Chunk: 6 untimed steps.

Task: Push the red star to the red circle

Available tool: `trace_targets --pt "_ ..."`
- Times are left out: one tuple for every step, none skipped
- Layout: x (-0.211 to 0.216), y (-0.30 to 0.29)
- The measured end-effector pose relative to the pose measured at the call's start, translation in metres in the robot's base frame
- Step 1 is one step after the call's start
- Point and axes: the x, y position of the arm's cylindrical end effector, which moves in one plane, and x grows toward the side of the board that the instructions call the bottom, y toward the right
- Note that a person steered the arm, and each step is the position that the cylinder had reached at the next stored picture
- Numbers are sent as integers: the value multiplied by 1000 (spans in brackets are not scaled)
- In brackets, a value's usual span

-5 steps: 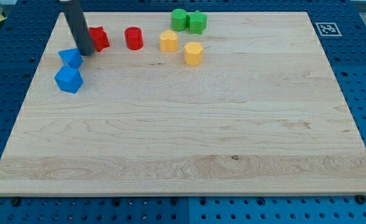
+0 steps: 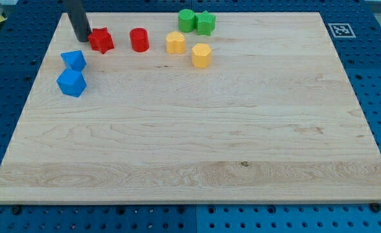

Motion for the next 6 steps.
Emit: trace_targets --pt "0 0" --pt "6 0" --pt "20 14" --pt "21 26" --pt "21 26" --pt "20 27"
